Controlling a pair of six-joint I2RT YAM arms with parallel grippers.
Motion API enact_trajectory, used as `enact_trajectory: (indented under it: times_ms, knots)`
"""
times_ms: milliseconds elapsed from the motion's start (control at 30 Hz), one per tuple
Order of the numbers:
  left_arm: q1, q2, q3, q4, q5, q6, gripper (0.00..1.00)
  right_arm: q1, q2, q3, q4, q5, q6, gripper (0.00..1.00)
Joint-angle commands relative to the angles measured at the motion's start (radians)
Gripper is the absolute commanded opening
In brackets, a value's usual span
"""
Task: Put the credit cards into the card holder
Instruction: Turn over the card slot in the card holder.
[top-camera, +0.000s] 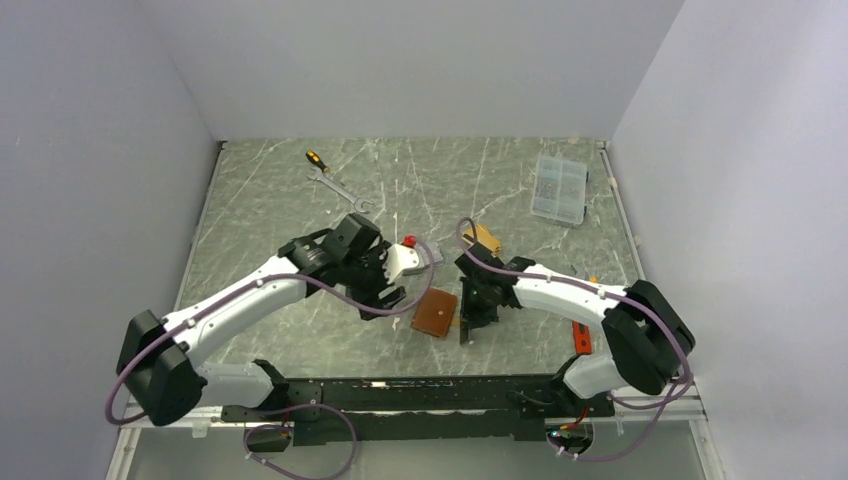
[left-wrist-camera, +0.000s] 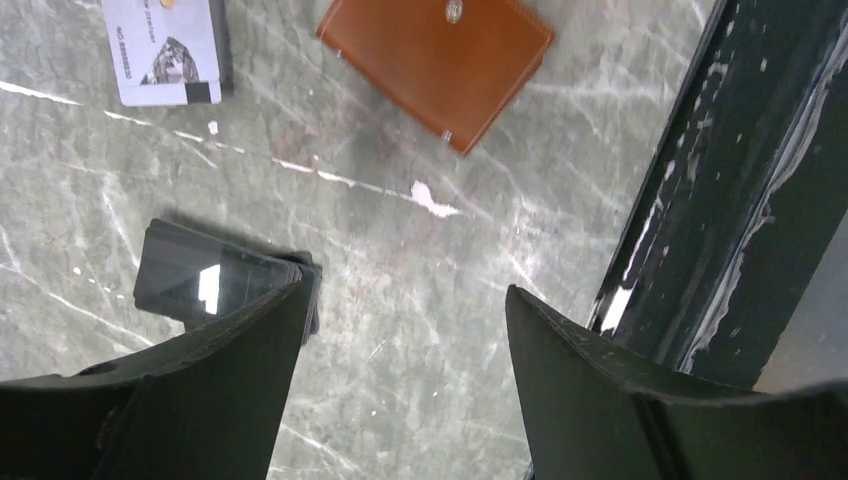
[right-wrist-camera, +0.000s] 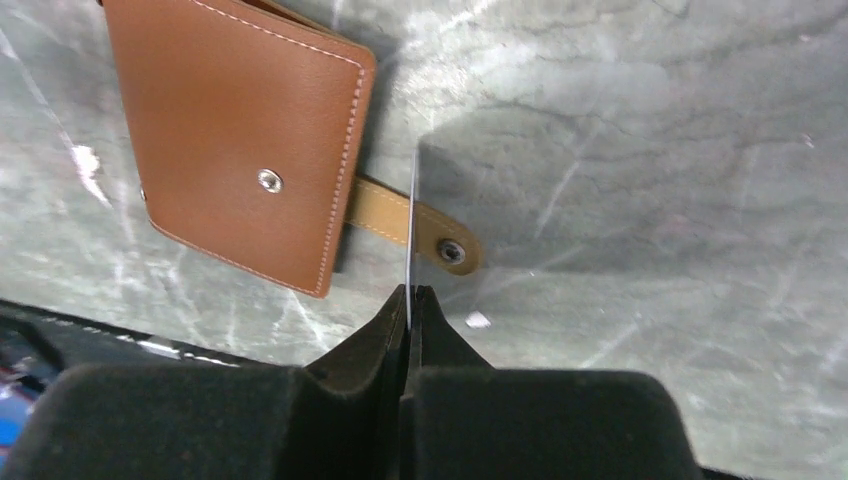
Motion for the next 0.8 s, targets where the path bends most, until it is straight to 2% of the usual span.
enact_trajectory:
  times_ms: [0,200,400,567,767]
  knots:
    - [-0.052,0.101,0.117,0.032,-0.060,-0.163,0.79,-0.040,-0.015,-0.129,0.253,-0.093,0.026,0.00]
    - [-0.161,0.310,0.188,0.095,-0.139,-0.280,0.82,-0.073,-0.073,-0.206,0.304,-0.134,0.005,0.00]
    - [-0.266,0.460,0.267,0.119,-0.291,-0.280,0.85,-0.107,-0.126,-0.299,0.354,-0.162,0.014,0.00]
    - [-0.309,0.517,0.273,0.160,-0.370,-0.282,0.86,-0.140,-0.156,-0.398,0.429,-0.191,0.044,0.00]
    - [-0.363,0.525,0.244,0.217,-0.439,-0.286,0.88,-0.167,-0.176,-0.442,0.457,-0.202,0.062,0.00]
